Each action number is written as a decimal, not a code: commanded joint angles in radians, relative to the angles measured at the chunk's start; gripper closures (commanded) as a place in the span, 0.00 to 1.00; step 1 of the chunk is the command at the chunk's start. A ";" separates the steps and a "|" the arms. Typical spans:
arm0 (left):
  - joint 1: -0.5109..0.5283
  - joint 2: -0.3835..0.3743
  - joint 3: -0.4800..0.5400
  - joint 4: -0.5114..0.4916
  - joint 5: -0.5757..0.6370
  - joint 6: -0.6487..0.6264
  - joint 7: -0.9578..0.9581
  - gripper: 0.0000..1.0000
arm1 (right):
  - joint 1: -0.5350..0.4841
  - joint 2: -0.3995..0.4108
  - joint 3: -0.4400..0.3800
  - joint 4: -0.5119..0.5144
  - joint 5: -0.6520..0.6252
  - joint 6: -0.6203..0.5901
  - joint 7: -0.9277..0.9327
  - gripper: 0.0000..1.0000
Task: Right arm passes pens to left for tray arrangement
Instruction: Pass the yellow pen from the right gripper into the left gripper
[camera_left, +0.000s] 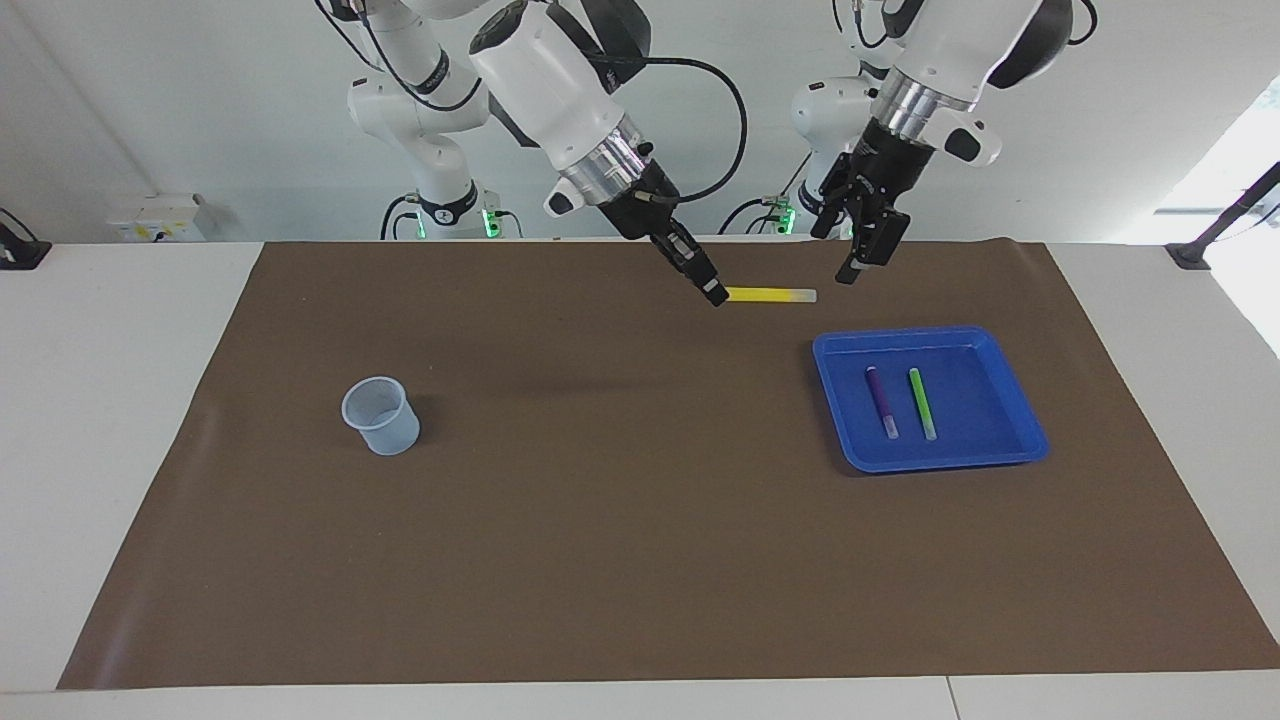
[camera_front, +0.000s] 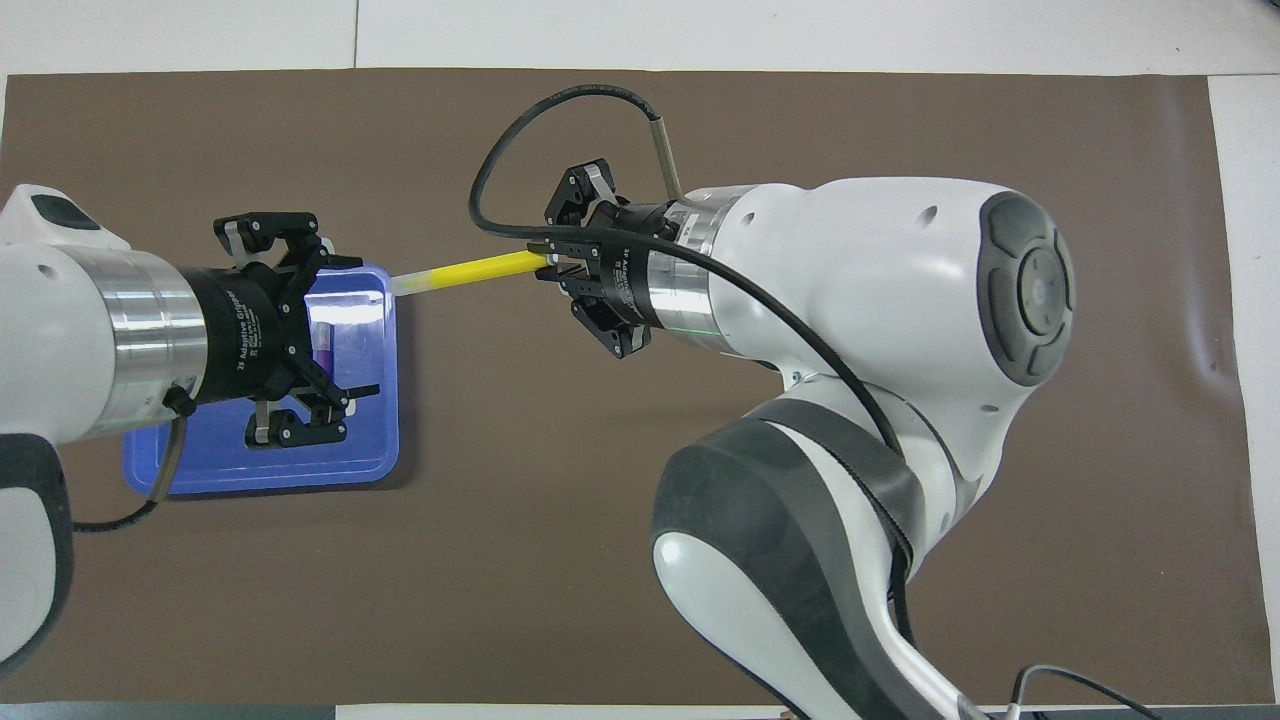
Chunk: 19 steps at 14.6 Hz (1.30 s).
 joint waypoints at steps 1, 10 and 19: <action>0.000 -0.041 -0.036 -0.005 0.070 0.008 -0.128 0.00 | -0.011 0.017 0.029 0.020 0.002 0.002 0.025 1.00; -0.002 0.005 -0.087 -0.024 0.139 0.119 -0.303 0.00 | 0.009 0.014 0.046 0.015 -0.001 -0.003 0.025 1.00; 0.000 0.025 -0.094 -0.071 0.145 0.177 -0.297 0.02 | 0.010 0.014 0.058 0.015 -0.002 0.000 0.026 1.00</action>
